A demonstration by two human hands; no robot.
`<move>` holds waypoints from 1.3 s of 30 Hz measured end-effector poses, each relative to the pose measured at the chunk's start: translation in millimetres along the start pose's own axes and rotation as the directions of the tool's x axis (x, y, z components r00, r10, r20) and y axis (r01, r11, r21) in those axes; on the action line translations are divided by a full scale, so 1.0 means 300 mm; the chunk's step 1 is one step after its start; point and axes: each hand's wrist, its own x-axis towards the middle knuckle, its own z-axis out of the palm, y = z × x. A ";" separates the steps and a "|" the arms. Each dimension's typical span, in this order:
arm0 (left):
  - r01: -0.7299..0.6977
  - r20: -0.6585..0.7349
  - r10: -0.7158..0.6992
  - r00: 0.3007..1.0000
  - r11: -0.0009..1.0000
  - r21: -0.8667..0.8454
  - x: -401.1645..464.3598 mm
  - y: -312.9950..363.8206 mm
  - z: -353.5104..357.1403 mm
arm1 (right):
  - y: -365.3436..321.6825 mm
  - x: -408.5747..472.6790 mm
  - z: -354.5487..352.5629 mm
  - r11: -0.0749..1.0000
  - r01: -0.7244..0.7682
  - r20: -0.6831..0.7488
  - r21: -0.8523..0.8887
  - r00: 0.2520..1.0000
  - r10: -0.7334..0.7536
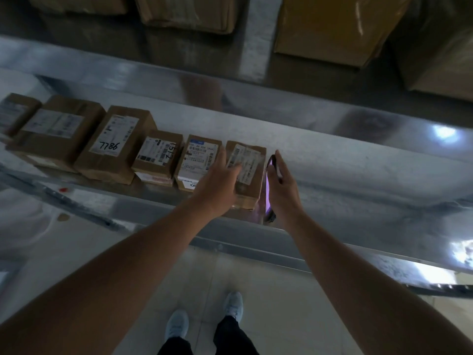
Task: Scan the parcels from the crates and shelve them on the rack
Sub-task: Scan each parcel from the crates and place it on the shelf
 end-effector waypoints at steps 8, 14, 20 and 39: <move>-0.109 -0.069 0.115 0.991 0.990 0.086 -0.110 0.075 -0.141 | -0.089 -0.126 -0.073 0.934 0.169 -0.055 -0.314 0.979 -0.196; -0.263 -0.033 0.270 0.962 0.955 0.140 -0.281 0.108 -0.257 | -0.142 -0.358 -0.107 0.814 0.215 -0.058 -0.540 0.955 -0.291; -0.430 -0.089 0.448 0.889 0.886 0.172 -0.526 0.165 -0.376 | -0.221 -0.745 -0.110 0.708 0.142 -0.186 -0.692 0.912 -0.365; -0.853 -0.001 0.875 0.485 0.473 0.219 -1.247 1.067 -0.365 | -0.246 -1.899 -0.742 0.708 -0.249 -0.676 -0.661 0.607 -0.418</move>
